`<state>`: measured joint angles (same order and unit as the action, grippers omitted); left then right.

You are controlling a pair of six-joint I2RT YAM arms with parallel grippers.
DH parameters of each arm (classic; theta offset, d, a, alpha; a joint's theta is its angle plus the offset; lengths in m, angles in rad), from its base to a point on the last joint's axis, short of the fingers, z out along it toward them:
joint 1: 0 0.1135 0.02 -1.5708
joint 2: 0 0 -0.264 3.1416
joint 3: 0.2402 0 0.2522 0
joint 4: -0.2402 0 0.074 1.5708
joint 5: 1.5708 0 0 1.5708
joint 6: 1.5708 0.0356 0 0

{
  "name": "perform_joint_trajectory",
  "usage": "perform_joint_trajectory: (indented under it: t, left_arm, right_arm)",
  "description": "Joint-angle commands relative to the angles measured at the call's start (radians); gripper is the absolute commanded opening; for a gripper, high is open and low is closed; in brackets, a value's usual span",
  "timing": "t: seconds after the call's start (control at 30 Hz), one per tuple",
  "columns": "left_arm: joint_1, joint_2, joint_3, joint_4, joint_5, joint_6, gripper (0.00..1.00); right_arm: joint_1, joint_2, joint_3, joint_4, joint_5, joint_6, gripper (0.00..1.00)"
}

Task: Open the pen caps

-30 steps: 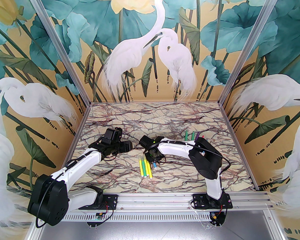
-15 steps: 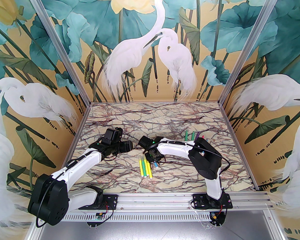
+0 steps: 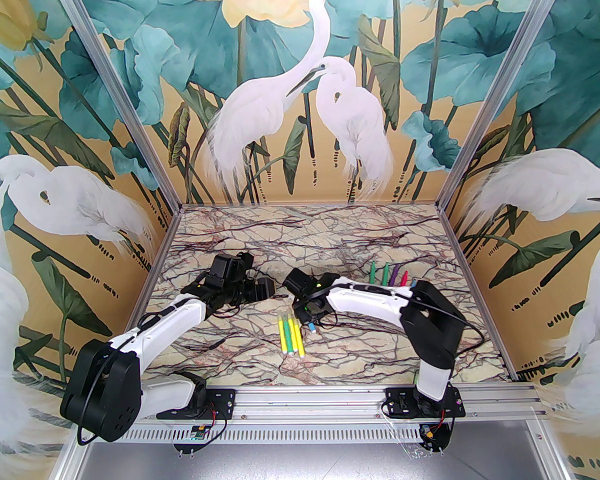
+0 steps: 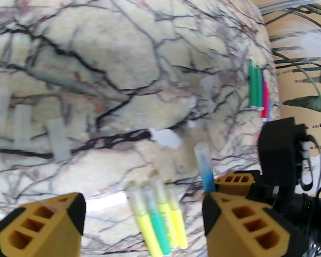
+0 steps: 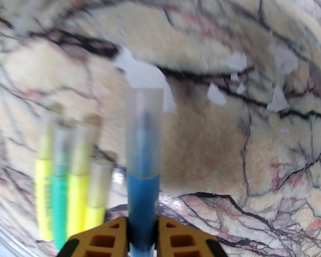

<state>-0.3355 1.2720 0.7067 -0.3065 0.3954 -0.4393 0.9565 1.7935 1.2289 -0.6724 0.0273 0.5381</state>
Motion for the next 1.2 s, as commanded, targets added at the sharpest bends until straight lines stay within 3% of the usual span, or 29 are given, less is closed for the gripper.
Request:
perform_joint_trajectory:
  t: [0.0, 0.4, 0.67, 1.17]
  left_arm:
    - [0.006, 0.019, 0.004, 0.053, 0.085, -0.031, 0.77]
    - [0.001, 0.042, 0.016, 0.171, 0.276, -0.097, 0.73]
    - [-0.016, 0.067, 0.020, 0.226, 0.346, -0.120, 0.69]
    - [-0.040, 0.090, 0.048, 0.228, 0.376, -0.128, 0.47]
  right_arm:
    - [0.005, -0.059, -0.025, 0.059, -0.027, -0.025, 0.20]
    - [0.005, -0.173, -0.092, 0.191, -0.117, -0.067, 0.20]
    - [0.008, -0.195, -0.098, 0.231, -0.159, -0.090, 0.20]
    - [0.011, -0.205, -0.099, 0.269, -0.173, -0.107, 0.20]
